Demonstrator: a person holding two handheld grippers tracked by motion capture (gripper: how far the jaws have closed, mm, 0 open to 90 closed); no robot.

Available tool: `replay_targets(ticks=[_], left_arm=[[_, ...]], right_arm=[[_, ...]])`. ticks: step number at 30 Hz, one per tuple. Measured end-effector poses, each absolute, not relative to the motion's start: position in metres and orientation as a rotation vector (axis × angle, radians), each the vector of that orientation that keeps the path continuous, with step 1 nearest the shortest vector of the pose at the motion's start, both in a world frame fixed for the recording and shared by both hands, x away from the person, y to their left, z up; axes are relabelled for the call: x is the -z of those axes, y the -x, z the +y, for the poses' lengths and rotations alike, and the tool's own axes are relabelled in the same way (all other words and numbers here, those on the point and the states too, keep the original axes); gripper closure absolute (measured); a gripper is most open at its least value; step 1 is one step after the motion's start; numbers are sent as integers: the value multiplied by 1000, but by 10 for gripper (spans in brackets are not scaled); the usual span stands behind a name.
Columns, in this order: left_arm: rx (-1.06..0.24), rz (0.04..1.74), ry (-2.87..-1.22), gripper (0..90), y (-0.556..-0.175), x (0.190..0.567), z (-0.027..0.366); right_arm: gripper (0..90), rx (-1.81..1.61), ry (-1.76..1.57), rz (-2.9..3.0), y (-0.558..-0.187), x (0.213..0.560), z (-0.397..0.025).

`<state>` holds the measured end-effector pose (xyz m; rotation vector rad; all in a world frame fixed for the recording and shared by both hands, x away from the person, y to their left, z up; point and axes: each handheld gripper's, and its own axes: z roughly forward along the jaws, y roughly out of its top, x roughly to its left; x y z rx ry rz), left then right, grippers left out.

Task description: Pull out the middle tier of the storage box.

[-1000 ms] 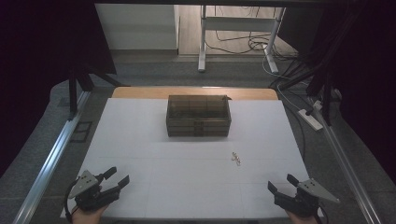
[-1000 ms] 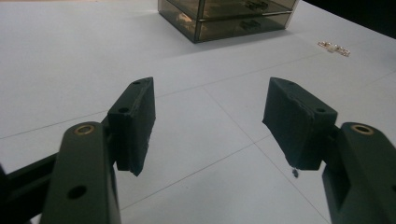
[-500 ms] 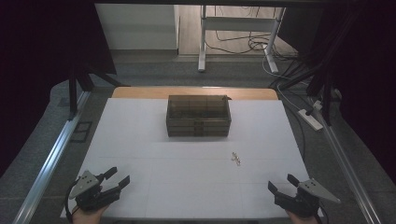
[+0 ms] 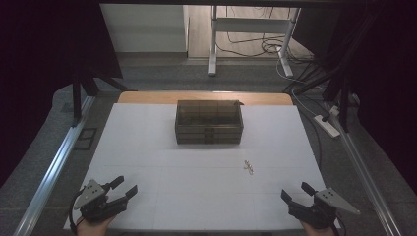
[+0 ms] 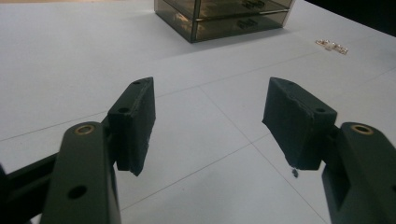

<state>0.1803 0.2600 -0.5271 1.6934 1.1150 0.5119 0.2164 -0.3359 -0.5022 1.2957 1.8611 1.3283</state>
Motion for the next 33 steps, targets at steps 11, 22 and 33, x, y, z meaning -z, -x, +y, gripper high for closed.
replay_targets(ticks=[11, 22, 33], left_arm=[[-510, 1115, -1695, 352, -181, 527, 260], [-510, 1115, -1697, 352, -181, 527, 260], [-510, 1114, -1700, 352, -181, 527, 259]], right_arm=[[157, -1331, -1275, 1872, -217, 501, -330], [160, -1346, -1270, 1896, -218, 500, -323], [160, -1360, -1272, 1903, -221, 500, -319]])
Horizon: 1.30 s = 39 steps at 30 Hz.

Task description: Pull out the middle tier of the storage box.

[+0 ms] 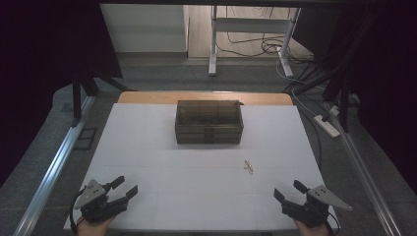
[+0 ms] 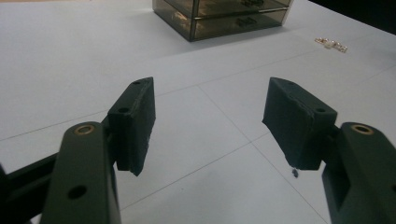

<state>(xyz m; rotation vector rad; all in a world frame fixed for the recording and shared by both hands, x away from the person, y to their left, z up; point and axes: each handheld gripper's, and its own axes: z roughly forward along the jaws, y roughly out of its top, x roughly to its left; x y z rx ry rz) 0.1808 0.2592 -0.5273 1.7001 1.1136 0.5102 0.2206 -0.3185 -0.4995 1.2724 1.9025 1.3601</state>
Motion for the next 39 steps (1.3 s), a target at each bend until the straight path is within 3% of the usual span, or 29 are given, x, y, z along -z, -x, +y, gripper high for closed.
replay_targets(ticks=[39], left_arm=[[-509, 1115, -1702, 351, -181, 528, 258]], right_arm=[[219, -1419, -1211, 2017, -232, 497, -293]])
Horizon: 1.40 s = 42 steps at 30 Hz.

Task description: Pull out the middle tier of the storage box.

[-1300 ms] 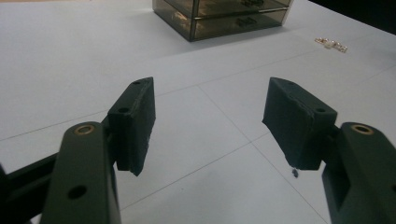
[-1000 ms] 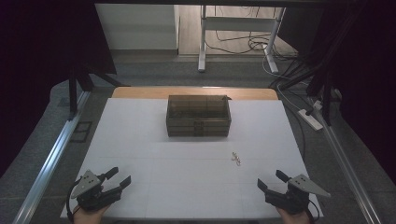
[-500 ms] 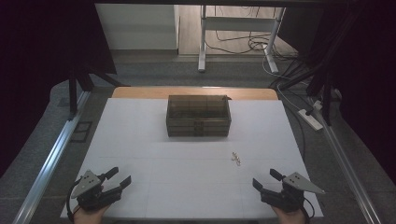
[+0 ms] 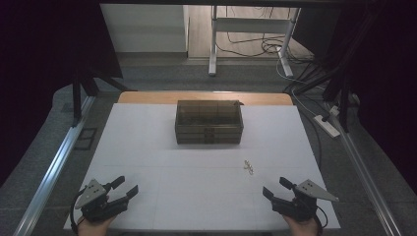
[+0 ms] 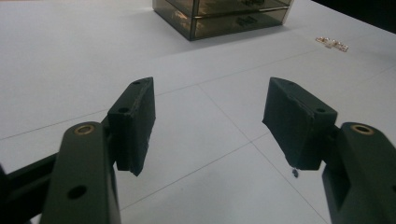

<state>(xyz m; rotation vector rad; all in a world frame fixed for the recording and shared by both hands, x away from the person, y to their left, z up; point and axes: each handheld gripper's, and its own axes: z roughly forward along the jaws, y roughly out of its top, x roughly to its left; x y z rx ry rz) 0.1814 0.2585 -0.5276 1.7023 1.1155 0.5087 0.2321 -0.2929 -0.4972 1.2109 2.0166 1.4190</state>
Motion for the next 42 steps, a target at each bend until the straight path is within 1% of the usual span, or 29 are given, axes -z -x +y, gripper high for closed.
replay_targets(ticks=[19, 24, 42], left_arm=[[-505, 1117, -1700, 350, -182, 528, 259], [-506, 1116, -1699, 351, -182, 528, 259], [-506, 1114, -1699, 351, -181, 528, 259]], right_arm=[[247, -1398, -1169, 2072, -241, 501, -273], [281, -1403, -1143, 2086, -243, 502, -268], [279, -1429, -1127, 2100, -250, 503, -255]])
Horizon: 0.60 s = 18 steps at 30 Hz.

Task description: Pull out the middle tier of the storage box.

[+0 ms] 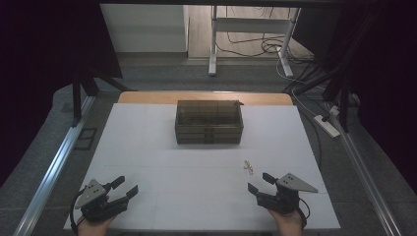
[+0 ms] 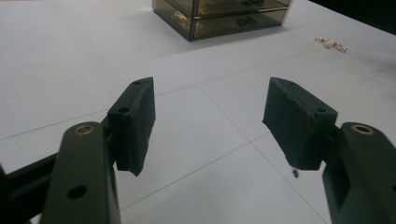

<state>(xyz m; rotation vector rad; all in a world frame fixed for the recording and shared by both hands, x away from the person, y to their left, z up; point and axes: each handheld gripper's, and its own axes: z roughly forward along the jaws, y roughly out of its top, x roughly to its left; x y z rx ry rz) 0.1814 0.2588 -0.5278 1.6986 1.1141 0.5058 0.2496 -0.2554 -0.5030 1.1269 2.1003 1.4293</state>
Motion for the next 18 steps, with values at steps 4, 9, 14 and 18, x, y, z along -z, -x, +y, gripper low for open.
replay_targets(ticks=[4, 9, 14, 18], left_arm=[[-506, 1114, -1698, 351, -181, 528, 259], [-506, 1114, -1698, 351, -181, 528, 259], [-506, 1114, -1698, 351, -181, 528, 259], [-506, 1114, -1697, 351, -181, 528, 259]], right_arm=[[280, -1425, -1107, 2112, -251, 503, -251], [280, -1427, -1105, 2117, -252, 503, -249], [281, -1429, -1105, 2118, -253, 504, -247], [282, -1429, -1101, 2123, -254, 504, -244]])
